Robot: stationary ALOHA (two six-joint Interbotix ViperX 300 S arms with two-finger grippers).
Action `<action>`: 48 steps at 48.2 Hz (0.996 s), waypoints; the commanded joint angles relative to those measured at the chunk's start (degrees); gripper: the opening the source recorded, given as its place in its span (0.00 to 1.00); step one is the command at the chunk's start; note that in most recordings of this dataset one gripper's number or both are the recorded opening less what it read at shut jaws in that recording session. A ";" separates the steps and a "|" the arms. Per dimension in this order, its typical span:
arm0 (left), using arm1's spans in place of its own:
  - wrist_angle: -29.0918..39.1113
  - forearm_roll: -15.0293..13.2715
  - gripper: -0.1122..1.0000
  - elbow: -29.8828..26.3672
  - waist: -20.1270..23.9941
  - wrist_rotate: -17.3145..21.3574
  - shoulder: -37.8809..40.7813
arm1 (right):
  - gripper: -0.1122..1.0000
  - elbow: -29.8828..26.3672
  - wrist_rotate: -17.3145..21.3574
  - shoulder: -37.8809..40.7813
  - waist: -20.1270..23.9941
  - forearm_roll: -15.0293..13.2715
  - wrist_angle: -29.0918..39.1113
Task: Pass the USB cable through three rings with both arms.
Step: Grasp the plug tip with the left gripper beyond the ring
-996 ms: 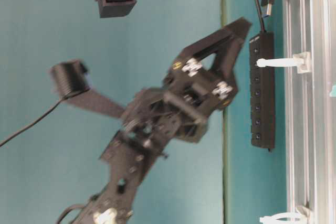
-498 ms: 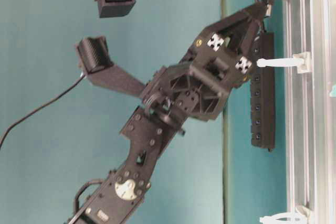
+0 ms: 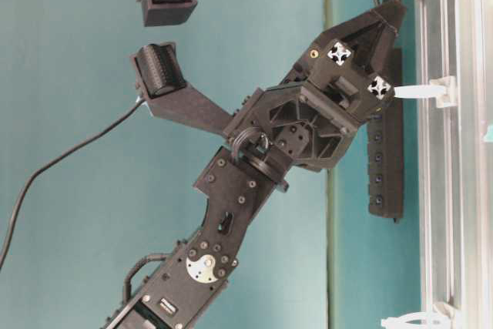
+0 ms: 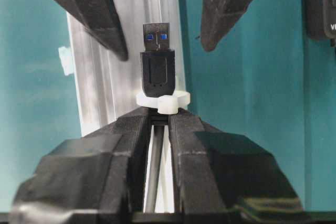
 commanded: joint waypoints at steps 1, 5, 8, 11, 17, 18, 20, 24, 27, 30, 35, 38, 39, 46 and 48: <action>-0.44 0.09 0.68 -0.70 0.00 0.09 0.09 | 0.05 -0.35 0.44 -0.70 -0.09 0.00 -0.53; -0.35 0.09 0.68 -0.79 0.00 0.18 0.18 | 0.05 -0.35 0.44 -0.70 -0.09 0.09 -0.70; -0.44 0.09 0.68 -0.88 0.00 0.18 0.44 | 0.05 -0.35 0.44 -0.70 -0.09 0.09 -0.79; -0.44 0.09 0.68 -1.14 0.00 0.18 0.70 | 0.05 -0.35 0.44 -0.70 -0.09 0.00 -0.88; -0.18 0.09 0.68 -1.93 -0.09 0.18 1.23 | 0.05 -0.35 0.44 -0.70 -0.18 0.00 -0.88; -0.18 0.09 0.68 -1.93 -0.09 0.18 1.32 | 0.05 -0.35 0.44 -0.70 -0.09 0.09 -0.88; -0.18 0.09 0.68 -2.11 -0.09 0.18 1.49 | 0.05 -0.35 0.44 -0.70 -0.09 0.09 -0.88; -0.18 0.09 0.68 -2.11 -0.09 0.18 1.67 | 0.05 -0.35 0.44 -0.70 -0.09 0.00 -0.88; 0.09 0.09 0.68 -2.11 -0.09 0.18 1.76 | 0.05 -0.35 0.44 -0.70 -0.09 0.00 -0.88; 0.35 0.09 0.67 -1.93 -0.09 0.18 1.76 | 0.05 -0.35 0.44 -0.70 -0.09 0.00 -0.88; 0.44 0.09 0.67 -1.67 -0.09 0.09 1.76 | 0.05 -0.35 0.44 -0.70 -0.09 0.09 -0.88; 0.44 0.09 0.67 -1.58 -0.09 0.09 1.76 | 0.05 -0.35 0.44 -0.70 -0.09 0.00 -0.88; 0.53 0.09 0.67 -1.58 -0.09 0.00 1.76 | 0.05 -0.35 0.44 -0.70 -0.09 0.00 -0.97; 1.67 0.09 0.67 -1.58 -0.09 -0.09 1.93 | 0.05 -0.35 0.44 -0.70 -0.09 0.09 -0.97; 2.29 0.09 0.67 -1.58 -0.09 -0.09 1.93 | 0.05 -0.35 0.44 -0.70 -0.09 0.09 -0.97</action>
